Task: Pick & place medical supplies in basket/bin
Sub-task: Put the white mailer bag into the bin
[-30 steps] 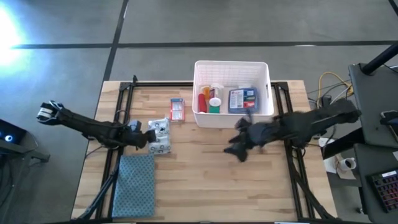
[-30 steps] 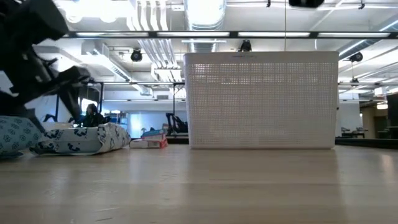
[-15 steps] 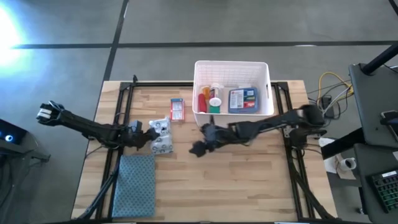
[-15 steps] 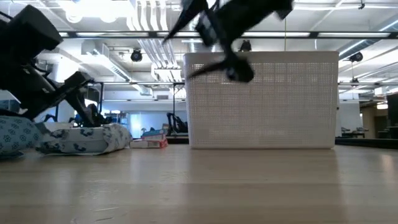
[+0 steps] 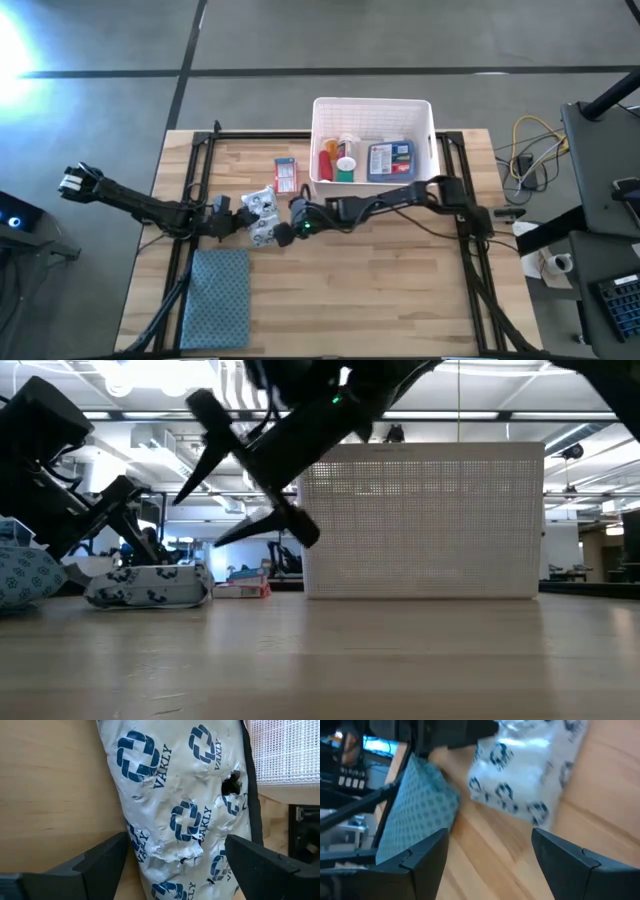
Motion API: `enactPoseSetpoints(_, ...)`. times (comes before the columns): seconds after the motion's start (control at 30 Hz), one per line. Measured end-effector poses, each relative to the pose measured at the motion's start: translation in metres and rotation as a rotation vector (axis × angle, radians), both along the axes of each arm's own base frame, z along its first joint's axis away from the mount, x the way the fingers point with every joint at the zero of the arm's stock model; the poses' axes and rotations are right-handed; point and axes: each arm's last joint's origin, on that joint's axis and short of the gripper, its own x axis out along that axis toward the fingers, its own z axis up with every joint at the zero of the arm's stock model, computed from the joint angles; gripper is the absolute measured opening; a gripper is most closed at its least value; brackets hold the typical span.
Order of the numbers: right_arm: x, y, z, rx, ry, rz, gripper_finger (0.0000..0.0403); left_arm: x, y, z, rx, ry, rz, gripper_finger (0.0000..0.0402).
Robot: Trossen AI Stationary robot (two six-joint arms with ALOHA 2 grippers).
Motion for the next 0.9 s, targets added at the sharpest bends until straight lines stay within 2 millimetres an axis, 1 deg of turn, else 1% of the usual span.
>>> enactPoseSetpoints(0.13, 0.016, -0.008, -0.021, 0.003, 0.029, -0.028, 0.0258, 0.0, 0.0, 0.0, 0.003, -0.005, 0.004, 0.0315)
enactPoseSetpoints(0.2, 0.021, -0.012, -0.028, -0.003, 0.051, -0.036, 0.0248, 0.001, 0.0, 0.0, 0.005, -0.012, 0.006, 0.0315)
enactPoseSetpoints(0.37, 0.025, -0.018, -0.028, -0.042, 0.056, -0.073, 0.0233, 0.001, 0.0, 0.0, 0.01, -0.01, 0.01, 0.0315)
enactPoseSetpoints(0.53, 0.022, -0.025, -0.012, -0.128, 0.027, -0.125, 0.0231, 0.001, 0.0, -0.001, 0.021, -0.011, 0.02, 0.0315)
enactPoseSetpoints(0.6, 0.022, -0.031, -0.012, -0.127, 0.027, -0.139, 0.0231, 0.0, 0.001, -0.002, 0.037, -0.019, 0.035, 0.0315)
enactPoseSetpoints(0.7, 0.023, -0.039, -0.028, -0.078, 0.064, -0.133, 0.023, 0.0, 0.002, -0.004, 0.058, -0.052, 0.053, 0.0315)
enactPoseSetpoints(0.8, 0.025, -0.041, -0.044, -0.033, 0.09, -0.121, 0.023, 0.001, 0.003, -0.006, 0.069, -0.04, 0.057, 0.0315)
enactPoseSetpoints(0.9, 0.027, -0.04, -0.051, -0.007, 0.092, -0.117, 0.023, 0.003, 0.002, -0.008, 0.077, -0.02, 0.06, 0.0315)
